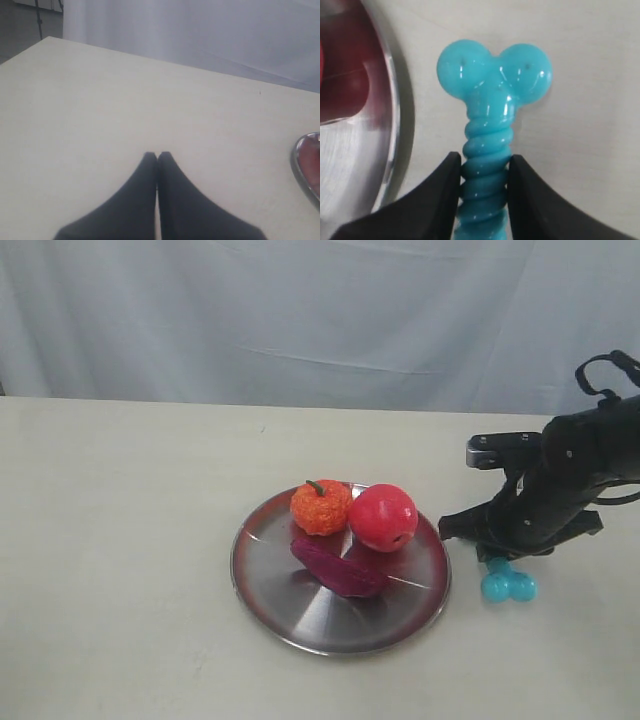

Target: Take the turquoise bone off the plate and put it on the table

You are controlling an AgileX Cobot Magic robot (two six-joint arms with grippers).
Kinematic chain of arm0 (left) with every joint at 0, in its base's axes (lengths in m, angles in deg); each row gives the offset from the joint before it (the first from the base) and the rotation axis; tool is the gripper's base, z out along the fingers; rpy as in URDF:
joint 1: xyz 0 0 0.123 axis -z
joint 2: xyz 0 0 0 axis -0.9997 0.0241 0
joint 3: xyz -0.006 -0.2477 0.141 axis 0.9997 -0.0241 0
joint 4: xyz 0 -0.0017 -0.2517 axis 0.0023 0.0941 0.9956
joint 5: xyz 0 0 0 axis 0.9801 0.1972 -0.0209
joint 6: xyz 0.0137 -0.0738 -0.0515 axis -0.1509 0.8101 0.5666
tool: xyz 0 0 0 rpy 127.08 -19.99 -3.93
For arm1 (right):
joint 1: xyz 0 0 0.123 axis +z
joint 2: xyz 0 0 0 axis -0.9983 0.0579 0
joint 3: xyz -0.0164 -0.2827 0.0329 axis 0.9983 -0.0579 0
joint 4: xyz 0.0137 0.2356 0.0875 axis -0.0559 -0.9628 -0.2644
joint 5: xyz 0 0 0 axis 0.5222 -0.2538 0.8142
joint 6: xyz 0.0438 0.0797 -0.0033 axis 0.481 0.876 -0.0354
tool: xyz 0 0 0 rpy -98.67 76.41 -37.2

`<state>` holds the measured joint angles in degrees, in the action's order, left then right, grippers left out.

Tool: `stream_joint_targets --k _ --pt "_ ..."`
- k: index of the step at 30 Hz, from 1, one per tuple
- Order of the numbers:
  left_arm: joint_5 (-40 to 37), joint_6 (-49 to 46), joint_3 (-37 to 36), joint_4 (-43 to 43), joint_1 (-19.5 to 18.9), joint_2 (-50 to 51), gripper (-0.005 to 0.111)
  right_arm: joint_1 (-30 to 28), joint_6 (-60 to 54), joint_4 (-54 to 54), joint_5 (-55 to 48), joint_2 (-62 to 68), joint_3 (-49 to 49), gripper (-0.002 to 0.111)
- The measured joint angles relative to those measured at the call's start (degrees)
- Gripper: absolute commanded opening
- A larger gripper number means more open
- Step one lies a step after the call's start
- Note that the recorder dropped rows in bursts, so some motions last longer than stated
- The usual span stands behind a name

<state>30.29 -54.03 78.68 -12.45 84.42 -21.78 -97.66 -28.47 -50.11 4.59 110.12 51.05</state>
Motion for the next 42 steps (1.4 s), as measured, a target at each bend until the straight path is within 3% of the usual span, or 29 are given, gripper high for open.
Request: stream_joint_targets --k 11,17,21,30,42 --pt "0.0 0.0 0.0 0.0 0.0 0.0 0.000 0.0 0.0 0.0 0.4 1.6 0.0 0.012" --pt "0.0 0.0 0.0 0.0 0.0 0.0 0.000 0.0 0.0 0.0 0.4 1.9 0.0 0.042" --pt "0.0 0.0 0.0 0.0 0.0 0.0 0.000 0.0 0.0 0.0 0.4 2.0 0.0 0.048" --pt "0.0 0.0 0.0 0.0 0.0 0.0 0.000 0.0 0.0 0.0 -4.9 -0.1 2.4 0.049" --pt "0.0 0.0 0.0 0.0 0.0 0.0 0.000 0.0 -0.2 0.0 -24.2 -21.7 11.2 0.049"
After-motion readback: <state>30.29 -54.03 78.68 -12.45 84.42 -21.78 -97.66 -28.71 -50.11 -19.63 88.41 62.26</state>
